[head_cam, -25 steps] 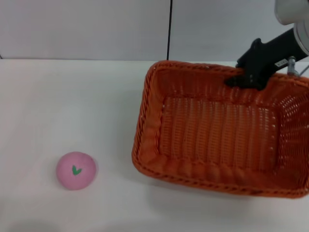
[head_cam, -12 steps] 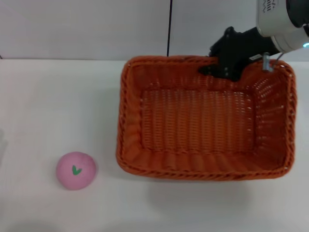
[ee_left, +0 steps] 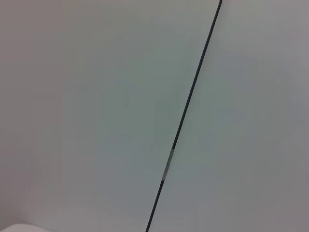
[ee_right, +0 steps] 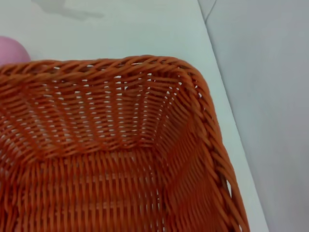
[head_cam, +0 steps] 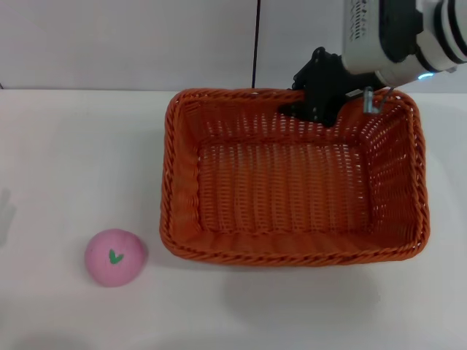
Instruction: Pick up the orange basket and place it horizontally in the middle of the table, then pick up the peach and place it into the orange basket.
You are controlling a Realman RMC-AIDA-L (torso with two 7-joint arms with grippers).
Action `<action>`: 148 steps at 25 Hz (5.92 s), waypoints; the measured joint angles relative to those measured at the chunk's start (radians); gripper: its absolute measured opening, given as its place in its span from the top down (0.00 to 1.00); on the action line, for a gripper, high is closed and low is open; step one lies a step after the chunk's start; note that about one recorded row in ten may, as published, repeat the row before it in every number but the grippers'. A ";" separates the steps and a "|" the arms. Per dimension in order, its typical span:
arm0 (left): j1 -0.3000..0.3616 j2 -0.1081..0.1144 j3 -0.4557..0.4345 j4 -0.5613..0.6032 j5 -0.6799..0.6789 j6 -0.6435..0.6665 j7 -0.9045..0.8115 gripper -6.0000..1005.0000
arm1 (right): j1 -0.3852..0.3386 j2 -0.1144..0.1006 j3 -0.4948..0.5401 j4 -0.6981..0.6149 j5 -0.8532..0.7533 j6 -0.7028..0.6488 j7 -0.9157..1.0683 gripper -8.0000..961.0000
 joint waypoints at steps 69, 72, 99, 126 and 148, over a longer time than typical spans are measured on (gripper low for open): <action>0.004 0.009 0.427 -0.443 0.515 0.122 -0.333 0.22 | -0.810 -0.002 0.325 0.352 1.488 -0.757 -0.317 0.34; 0.004 0.007 0.363 -0.443 0.513 0.100 -0.333 0.32 | -0.814 -0.002 0.338 0.373 1.485 -0.758 -0.328 0.34; -0.365 -0.009 0.314 -0.167 0.479 -0.188 -0.257 0.70 | -0.833 0.000 0.453 0.498 1.491 -0.822 -0.343 0.34; -0.140 -0.003 0.115 -0.244 0.172 -0.011 -0.097 0.15 | -0.762 0.003 0.624 0.844 1.496 -0.729 -0.838 0.34; -0.032 -0.003 -0.042 -0.155 0.060 -0.010 0.038 0.15 | -0.653 0.003 0.712 0.878 1.498 -0.463 -0.933 0.34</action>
